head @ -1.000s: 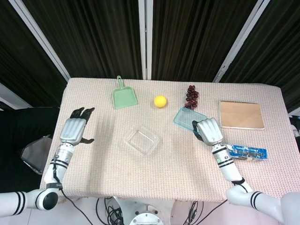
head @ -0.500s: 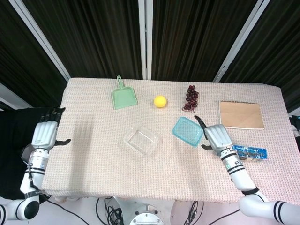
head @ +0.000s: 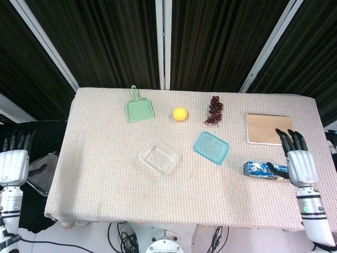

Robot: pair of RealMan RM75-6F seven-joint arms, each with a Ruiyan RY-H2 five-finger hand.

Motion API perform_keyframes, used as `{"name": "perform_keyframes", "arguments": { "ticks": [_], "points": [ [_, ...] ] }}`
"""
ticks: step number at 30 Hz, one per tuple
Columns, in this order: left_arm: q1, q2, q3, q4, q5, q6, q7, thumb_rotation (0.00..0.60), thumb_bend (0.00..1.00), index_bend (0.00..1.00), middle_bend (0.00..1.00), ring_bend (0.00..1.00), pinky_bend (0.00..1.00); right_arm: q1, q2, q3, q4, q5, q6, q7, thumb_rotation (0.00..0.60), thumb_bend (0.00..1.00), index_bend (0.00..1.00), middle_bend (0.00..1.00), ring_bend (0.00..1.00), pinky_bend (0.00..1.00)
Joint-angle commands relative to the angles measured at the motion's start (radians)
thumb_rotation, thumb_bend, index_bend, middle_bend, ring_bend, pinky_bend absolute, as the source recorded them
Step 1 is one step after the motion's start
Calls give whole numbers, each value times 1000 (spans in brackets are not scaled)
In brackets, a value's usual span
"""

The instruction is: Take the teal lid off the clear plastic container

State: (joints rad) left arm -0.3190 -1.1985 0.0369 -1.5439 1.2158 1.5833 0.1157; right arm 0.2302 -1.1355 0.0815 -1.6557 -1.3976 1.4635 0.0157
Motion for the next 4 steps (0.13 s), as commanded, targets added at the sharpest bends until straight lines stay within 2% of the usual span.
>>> {"name": "perform_keyframes", "arguments": {
  "ticks": [1, 4],
  "points": [
    [73, -1, 28, -13, 57, 52, -42, 600, 0, 73, 89, 0, 0, -71, 40, -46, -13, -52, 67, 51, 600, 135, 0, 0, 0, 0],
    [110, -7, 42, -38, 91, 76, -25, 600, 0, 73, 87, 0, 0, -107, 38, -63, -5, -83, 109, 63, 600, 125, 0, 0, 0, 0]
  ]
}}
